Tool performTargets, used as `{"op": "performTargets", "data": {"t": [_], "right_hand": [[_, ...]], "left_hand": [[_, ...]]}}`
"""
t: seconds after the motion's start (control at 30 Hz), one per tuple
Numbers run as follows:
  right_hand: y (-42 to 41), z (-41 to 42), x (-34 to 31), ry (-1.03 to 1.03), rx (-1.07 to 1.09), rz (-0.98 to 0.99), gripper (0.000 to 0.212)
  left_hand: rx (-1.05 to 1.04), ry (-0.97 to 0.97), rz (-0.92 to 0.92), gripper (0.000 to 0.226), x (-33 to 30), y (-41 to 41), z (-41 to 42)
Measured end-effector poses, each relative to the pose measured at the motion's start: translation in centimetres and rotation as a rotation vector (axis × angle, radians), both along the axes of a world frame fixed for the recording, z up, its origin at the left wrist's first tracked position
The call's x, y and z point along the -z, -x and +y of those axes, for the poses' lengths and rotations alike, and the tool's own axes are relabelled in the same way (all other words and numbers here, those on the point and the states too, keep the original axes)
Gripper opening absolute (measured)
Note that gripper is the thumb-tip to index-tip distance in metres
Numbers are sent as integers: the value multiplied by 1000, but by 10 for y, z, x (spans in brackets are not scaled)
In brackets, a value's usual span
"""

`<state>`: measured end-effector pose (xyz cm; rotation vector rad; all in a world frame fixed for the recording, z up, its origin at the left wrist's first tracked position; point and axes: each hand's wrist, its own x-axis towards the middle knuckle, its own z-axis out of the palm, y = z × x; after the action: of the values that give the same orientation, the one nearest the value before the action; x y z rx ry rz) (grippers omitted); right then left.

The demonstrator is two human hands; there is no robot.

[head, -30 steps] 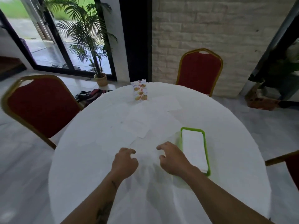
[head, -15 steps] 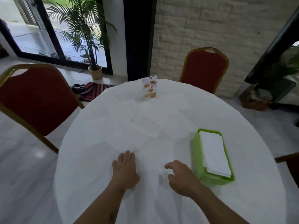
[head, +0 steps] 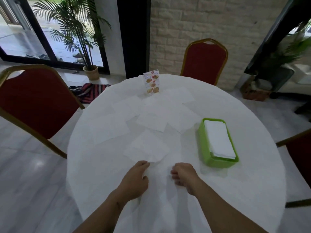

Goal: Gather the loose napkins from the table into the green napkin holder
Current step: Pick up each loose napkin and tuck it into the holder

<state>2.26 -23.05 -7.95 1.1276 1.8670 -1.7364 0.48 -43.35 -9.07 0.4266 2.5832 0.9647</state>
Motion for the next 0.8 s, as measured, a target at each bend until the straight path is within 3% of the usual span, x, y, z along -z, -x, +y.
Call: {"op": "performTargets", "data": {"t": [0.2,0.33,0.57,0.7,0.8], "right_hand": [[-12,-11,6,354,297,-13,20],[-20,-13,9,323,353,98,11],[-31,-21,-15,-350,-83,331,5],[-38,-38,-27,-480,-373,373,8],[-46,-50,-24,-409,-629,300,6]], "left_hand": [[33,-155,-94,44,-2,-33,-5],[45,-162,-164,46,-3,-46,-14],[-44,-133,-104,41,-1,-49,-25],[-153,-156,-44,40,2,-50,-33],[-246,-138,-16,36,6,-50,-41]]}}
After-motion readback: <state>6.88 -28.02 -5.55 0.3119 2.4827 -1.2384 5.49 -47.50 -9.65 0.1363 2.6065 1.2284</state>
